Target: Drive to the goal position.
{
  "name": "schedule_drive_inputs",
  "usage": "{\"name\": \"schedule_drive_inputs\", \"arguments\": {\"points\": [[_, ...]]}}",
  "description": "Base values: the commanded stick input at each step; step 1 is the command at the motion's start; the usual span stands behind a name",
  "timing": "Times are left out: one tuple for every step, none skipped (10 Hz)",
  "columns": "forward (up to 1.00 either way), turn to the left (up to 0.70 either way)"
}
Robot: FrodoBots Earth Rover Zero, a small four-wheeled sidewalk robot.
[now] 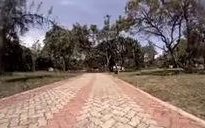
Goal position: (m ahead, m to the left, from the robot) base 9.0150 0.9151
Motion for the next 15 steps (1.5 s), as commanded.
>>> {"name": "schedule_drive_inputs", "arguments": {"points": [[0.7, 0.0], [0.7, 0.0], [0.7, 0.0], [0.7, 0.0], [0.7, 0.0], [0.7, 0.0], [0.7, 0.0], [0.7, 0.0], [0.7, 0.0], [0.7, 0.0], [0.7, 0.0], [0.7, 0.0], [0.7, 0.0], [0.7, 0.0], [0.7, 0.0]]}}
